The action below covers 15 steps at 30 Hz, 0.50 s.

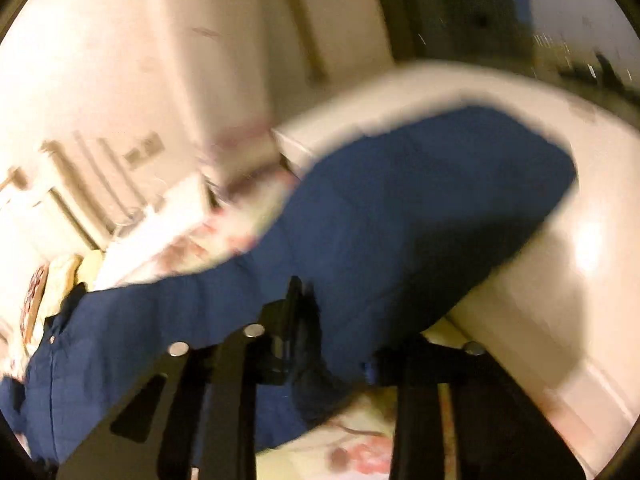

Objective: Fold large clothes
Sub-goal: 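Grasp the jacket sleeve with the right tool and lift it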

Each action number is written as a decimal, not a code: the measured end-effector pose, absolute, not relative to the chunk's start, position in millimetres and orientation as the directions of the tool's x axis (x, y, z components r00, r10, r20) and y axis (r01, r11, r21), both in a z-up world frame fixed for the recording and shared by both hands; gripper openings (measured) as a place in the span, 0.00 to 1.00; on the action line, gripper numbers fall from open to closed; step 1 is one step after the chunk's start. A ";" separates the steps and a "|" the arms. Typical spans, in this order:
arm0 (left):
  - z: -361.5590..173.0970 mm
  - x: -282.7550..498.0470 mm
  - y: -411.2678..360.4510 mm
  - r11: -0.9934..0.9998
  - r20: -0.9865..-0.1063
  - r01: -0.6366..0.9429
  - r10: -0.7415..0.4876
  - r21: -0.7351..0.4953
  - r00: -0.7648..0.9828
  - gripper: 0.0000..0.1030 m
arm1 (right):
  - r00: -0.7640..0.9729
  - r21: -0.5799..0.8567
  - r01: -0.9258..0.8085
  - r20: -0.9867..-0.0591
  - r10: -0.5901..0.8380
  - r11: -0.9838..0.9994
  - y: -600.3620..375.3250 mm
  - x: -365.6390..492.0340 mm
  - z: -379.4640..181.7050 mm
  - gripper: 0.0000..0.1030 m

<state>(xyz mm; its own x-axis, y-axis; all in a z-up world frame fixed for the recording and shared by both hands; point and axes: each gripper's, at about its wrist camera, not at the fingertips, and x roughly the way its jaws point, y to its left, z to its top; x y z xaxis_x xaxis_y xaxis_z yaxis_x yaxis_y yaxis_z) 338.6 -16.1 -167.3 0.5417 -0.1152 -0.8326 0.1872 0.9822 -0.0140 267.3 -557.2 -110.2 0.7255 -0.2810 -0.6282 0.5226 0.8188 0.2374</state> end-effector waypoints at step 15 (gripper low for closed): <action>-165.1 337.2 -9.7 0.980 -0.818 0.183 -0.165 -0.074 0.551 0.98 | 0.775 -0.348 -0.239 -0.631 -0.038 0.907 -215.2 345.6 -104.9 0.34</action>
<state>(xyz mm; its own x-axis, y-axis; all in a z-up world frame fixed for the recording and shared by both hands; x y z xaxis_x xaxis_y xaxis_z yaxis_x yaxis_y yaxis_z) 337.2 -9.7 -165.1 0.5515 -0.1645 -0.8178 0.1827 0.9804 -0.0740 345.6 -215.2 -104.9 0.7751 -0.0376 -0.6307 -0.2389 0.9067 -0.3476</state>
